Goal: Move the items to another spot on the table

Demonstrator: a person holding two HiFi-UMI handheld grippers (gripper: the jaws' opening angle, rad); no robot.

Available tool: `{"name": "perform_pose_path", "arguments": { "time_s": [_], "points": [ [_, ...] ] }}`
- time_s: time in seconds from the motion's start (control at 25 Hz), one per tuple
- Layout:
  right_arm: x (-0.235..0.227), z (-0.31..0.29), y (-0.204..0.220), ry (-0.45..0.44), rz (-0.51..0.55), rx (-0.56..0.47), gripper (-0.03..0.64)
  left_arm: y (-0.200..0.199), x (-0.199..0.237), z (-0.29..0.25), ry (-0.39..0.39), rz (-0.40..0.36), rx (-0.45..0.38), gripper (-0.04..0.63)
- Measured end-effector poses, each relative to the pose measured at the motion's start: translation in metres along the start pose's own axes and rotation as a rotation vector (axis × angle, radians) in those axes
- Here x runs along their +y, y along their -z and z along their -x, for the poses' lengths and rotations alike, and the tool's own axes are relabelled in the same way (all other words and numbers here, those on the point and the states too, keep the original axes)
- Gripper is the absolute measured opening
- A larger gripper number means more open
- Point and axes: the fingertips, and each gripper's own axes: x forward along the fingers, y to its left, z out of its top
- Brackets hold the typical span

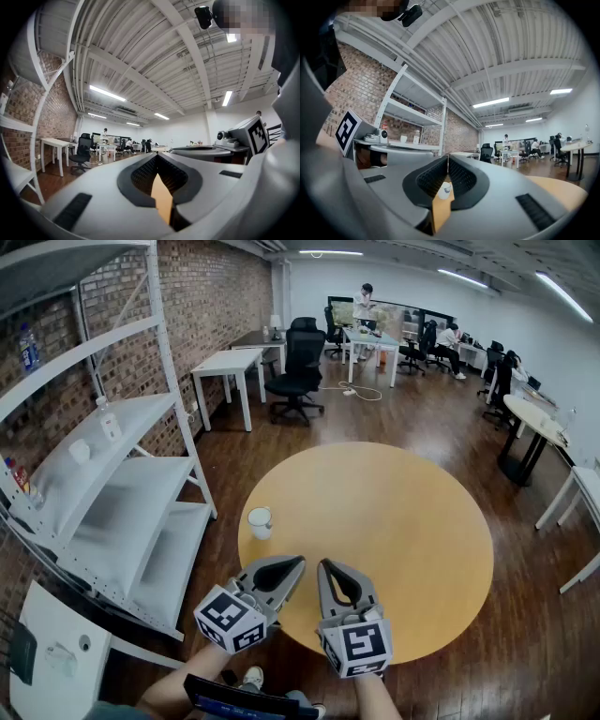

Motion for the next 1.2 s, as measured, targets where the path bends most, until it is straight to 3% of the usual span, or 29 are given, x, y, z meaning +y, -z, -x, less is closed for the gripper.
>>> {"name": "perform_pose_path", "arguments": {
  "time_s": [0.16, 0.24, 0.4, 0.56, 0.76, 1.2],
  "points": [
    [0.006, -0.004, 0.005, -0.040, 0.005, -0.046, 0.026, 0.008, 0.006, 0.013, -0.065, 0.008, 0.001, 0.009],
    [0.018, -0.011, 0.011, -0.084, -0.002, -0.039, 0.112, 0.012, 0.014, 0.024, -0.108, 0.006, 0.002, 0.009],
    [0.046, -0.025, 0.020, -0.167, -0.028, 0.016, 0.117, 0.016, 0.033, 0.046, -0.182, 0.000, 0.003, 0.009],
    [0.059, -0.050, 0.033, -0.189, -0.038, 0.025, 0.144, 0.025, 0.061, 0.061, -0.229, 0.008, 0.004, 0.009],
    [0.071, -0.091, 0.051, -0.196, -0.037, 0.064, 0.154, 0.036, 0.104, 0.065, -0.244, 0.025, 0.013, 0.005],
    [0.070, -0.194, 0.098, -0.128, -0.061, 0.144, 0.221, 0.071, 0.201, 0.044, -0.198, 0.087, 0.052, 0.005]
  ]
}}
